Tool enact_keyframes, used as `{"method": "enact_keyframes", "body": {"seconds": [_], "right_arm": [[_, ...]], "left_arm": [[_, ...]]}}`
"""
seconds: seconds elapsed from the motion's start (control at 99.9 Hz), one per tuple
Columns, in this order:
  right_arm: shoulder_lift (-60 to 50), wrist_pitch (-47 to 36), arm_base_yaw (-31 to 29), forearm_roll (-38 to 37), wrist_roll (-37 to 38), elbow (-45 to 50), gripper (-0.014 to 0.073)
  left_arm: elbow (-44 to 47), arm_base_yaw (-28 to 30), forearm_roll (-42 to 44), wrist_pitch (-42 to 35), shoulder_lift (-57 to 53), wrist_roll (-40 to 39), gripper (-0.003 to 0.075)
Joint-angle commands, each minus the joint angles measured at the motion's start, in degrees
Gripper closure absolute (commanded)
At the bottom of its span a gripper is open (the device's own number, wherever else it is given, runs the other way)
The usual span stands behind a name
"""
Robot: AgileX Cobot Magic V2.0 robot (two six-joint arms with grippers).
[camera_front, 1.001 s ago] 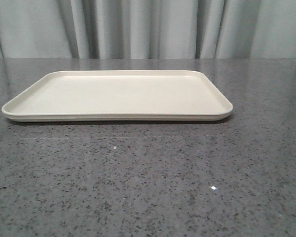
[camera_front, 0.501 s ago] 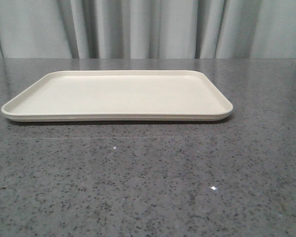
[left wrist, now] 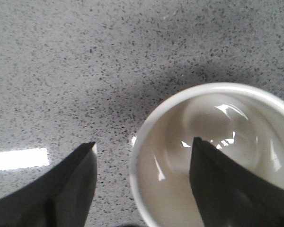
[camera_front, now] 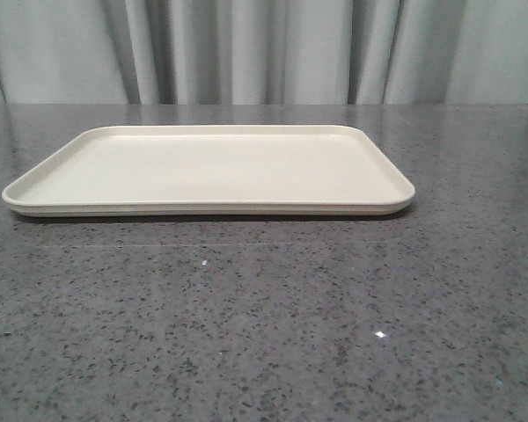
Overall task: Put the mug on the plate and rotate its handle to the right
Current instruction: 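Open the left gripper and grasp the white mug rim from above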
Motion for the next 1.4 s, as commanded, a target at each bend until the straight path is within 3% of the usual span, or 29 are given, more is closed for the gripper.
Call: {"method": "enact_keyframes", "body": {"seconds": [0.0,0.481,0.551,0.701,1.021,1.392], "right_arm": [[-0.3,-4.1,0.0,-0.5,-0.6,-1.9,0.0125],[-0.3,-4.1,0.0,-0.5,-0.6,-1.9,0.0125],[-0.3,-4.1,0.0,-0.5,-0.6,-1.9,0.0125],[-0.3,-4.1,0.0,-0.5,-0.6,-1.9,0.0125],[-0.3,-3.8,0.0,-0.5,-0.6,-1.9,0.0125],[-0.3,-3.6,0.0,-0.6,-0.6,-1.9,0.0125]], "left_arm": [[-1.1,0.0,-0.9,0.6,0.0,-0.1,0.0292],[2.7,0.0,-0.5,0.2,0.7,-0.1,0.0313],[2.7,0.0,0.3,-0.5,0.7,-0.1,0.0402],[2.7,0.0,1.6,-2.3,0.7,0.0,0.0738],[1.5,0.0,2.2,-4.0,0.7,1.2,0.0736],[-11.6,0.0,-3.6,-3.4,0.7,5.0,0.0736]]}}
